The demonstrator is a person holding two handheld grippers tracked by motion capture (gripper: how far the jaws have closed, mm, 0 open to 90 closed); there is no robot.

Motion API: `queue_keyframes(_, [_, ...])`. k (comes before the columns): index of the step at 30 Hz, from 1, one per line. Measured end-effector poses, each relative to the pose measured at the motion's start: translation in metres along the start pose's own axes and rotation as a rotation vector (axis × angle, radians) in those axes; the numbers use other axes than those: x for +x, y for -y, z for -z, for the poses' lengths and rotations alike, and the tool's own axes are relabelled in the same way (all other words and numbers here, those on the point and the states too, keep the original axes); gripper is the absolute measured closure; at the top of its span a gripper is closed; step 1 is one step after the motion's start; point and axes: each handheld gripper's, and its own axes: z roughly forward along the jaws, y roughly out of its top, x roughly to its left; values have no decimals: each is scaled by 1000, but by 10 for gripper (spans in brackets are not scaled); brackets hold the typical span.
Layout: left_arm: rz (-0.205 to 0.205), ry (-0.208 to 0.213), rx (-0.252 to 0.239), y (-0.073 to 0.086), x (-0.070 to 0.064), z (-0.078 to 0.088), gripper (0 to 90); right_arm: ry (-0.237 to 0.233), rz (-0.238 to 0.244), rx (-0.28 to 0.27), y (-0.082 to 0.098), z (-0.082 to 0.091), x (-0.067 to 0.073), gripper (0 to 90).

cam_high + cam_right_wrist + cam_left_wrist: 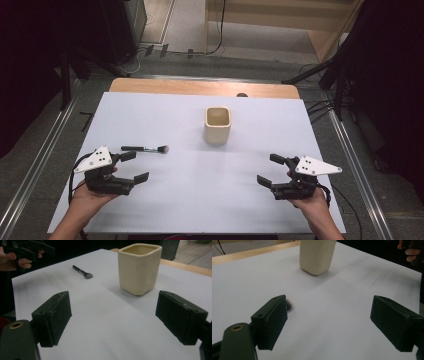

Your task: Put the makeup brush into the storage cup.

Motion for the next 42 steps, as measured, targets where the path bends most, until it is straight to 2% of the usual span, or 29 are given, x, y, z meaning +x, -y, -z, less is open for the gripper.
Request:
queue_keyframes(10, [10, -2, 36, -10, 10, -2, 150, -6, -1, 15, 0, -3, 0, 139])
queue_keyframes(13, [1, -5, 49, -14, 13, -4, 150, -7, 1, 23, 1, -4, 0, 139])
queue_keyframes(17, [14, 15, 58, -21, 18, -7, 150, -13, 2, 21, 0, -5, 1, 139])
queue_keyframes(21, [10, 10, 66, -27, 23, -10, 150, -20, 5, 24, 0, -6, 1, 139])
queue_keyframes(26, [3, -5, 67, -33, 28, -13, 150, -17, 6, 27, 0, -6, 2, 139])
queue_keyframes(42, [15, -30, 59, -45, 45, -21, 152, -19, 2, 24, 0, -6, 1, 139])
